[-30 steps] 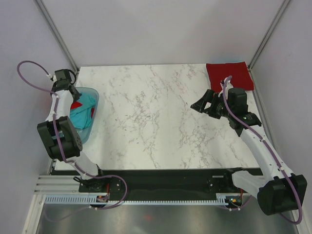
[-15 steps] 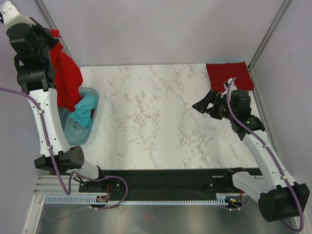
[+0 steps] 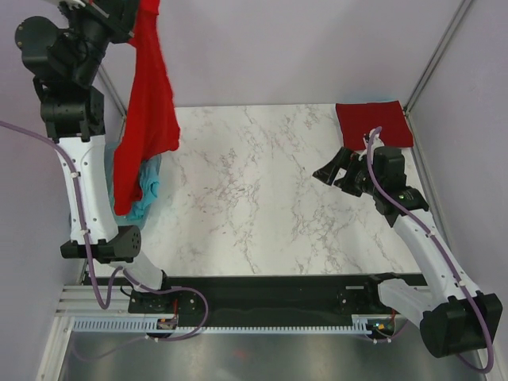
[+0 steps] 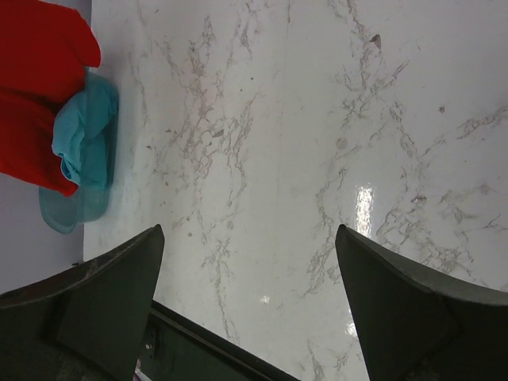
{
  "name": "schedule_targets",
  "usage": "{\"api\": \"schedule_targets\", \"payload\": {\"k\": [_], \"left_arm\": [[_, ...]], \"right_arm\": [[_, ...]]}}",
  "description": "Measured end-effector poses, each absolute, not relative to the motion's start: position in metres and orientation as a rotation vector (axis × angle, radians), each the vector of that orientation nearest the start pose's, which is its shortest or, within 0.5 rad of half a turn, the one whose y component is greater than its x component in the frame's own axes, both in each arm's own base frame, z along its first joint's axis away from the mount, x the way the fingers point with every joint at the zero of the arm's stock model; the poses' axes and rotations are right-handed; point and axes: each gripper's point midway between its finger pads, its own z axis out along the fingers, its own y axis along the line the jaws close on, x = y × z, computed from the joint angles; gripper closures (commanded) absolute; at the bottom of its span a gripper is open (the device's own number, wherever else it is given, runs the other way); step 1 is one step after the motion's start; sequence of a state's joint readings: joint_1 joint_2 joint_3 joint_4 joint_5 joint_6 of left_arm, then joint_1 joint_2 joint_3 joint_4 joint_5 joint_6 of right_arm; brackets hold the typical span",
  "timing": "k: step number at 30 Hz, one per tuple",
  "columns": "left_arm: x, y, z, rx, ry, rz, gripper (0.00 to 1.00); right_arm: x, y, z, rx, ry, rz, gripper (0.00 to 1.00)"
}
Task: Fold and stack the t-shirts
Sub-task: Move the tshirt to the center of the board
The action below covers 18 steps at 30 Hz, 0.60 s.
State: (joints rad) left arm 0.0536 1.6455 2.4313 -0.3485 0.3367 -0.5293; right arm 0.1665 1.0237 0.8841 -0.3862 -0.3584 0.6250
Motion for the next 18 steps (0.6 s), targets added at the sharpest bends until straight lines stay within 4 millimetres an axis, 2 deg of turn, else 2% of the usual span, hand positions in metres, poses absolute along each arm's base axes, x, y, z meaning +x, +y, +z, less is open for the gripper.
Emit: {"api": "schedule_targets", "payload": {"k": [2, 5, 10, 13, 16, 18], "left_arm": [[0.398, -0.081, 0.663, 0.019, 1.158, -0.677, 0.98], [0.385, -0.107, 0.682, 0.078, 1.08, -0.758, 0.98], [0.356, -0.128, 0.722, 0.11, 0.911, -0.891, 0.98], [0.342, -0.14, 0.737, 0.114, 0.845, -1.014, 0.98], [0.334, -0.156, 0.737, 0.139, 0.848, -1.143, 0.98], [0.332, -0.171, 0.724, 0.168, 0.891, -1.229, 0.98]], "right_arm": [[0.298, 0.136, 0.218, 0.275, 2.166, 0.84, 0.02], [0.297, 0.135, 0.215, 0.281, 2.179, 0.837, 0.02], [0.298, 0.134, 0.211, 0.292, 2.194, 0.827, 0.02], [0.299, 0.134, 0.211, 0.295, 2.197, 0.822, 0.02], [0.299, 0.133, 0.214, 0.296, 2.192, 0.818, 0.02], [0.3, 0.133, 0.215, 0.296, 2.189, 0.815, 0.02]]}}
